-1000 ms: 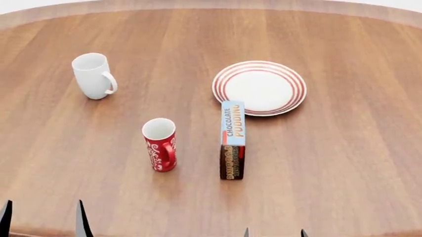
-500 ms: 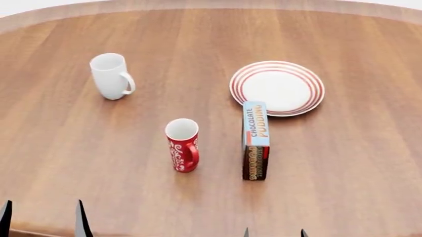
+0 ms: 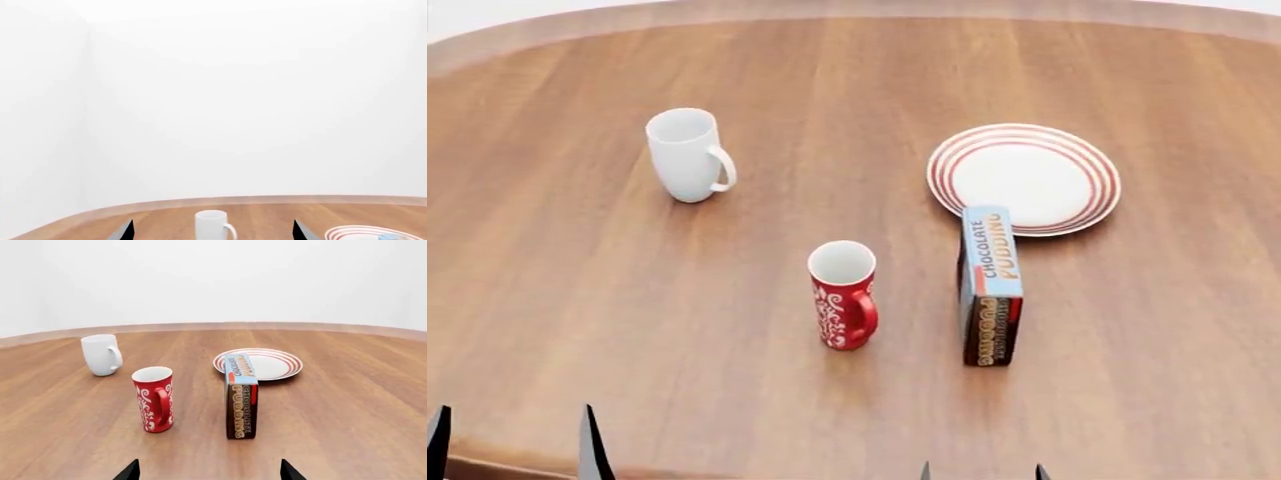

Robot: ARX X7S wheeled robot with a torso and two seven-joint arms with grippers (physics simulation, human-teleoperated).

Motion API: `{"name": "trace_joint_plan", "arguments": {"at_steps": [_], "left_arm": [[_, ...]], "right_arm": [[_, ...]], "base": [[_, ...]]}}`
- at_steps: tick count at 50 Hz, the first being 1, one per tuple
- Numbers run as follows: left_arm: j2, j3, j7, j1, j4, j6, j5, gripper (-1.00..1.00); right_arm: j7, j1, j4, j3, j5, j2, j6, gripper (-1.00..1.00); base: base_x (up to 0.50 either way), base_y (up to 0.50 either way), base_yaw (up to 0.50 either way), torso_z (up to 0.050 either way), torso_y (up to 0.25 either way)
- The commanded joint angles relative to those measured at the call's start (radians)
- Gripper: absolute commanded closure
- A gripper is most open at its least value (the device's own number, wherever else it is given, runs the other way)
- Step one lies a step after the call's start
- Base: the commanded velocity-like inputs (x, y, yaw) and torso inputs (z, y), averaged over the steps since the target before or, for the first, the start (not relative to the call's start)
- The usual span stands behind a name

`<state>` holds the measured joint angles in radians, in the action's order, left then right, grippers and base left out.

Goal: Pick up the red mug and put it on the plate

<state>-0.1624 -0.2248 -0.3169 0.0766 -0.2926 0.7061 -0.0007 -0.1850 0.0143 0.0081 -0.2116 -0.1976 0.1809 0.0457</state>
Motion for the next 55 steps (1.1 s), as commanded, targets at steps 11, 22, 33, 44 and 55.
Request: {"name": "trace_joint_plan", "arguments": {"at_steps": [11, 22, 33, 44, 55], "left_arm": [[-0.008, -0.013, -0.011, 0.002, -0.001, 0.003, -0.006, -1.0], [-0.013, -0.02, -0.017, 0.004, -0.002, 0.004, -0.008, -1.0], [-0.017, -0.027, -0.021, 0.005, -0.001, 0.003, -0.012, -1.0], [-0.021, -0.033, -0.027, 0.006, -0.002, 0.003, -0.014, -1.0], [-0.024, -0.038, -0.034, 0.007, -0.002, 0.004, -0.015, -1.0]], "right_arm": [[-0.01, -0.002, -0.008, -0.008, -0.014, 0.01, 0.004, -1.0], [-0.015, -0.002, -0.008, -0.014, -0.017, 0.014, 0.007, -1.0], [-0.018, 0.003, 0.002, -0.019, -0.021, 0.017, 0.013, -1.0], [-0.021, 0.004, 0.004, -0.023, -0.027, 0.02, 0.018, -1.0], [-0.032, 0.004, 0.004, -0.025, -0.032, 0.022, 0.012, -1.0]], "base": [[0.0, 0.16, 0.0, 0.0, 0.0], [0.0, 0.16, 0.0, 0.0, 0.0], [0.0, 0.16, 0.0, 0.0, 0.0], [0.0, 0.15, 0.0, 0.0, 0.0], [0.0, 0.0, 0.0, 0.0, 0.0]]}}
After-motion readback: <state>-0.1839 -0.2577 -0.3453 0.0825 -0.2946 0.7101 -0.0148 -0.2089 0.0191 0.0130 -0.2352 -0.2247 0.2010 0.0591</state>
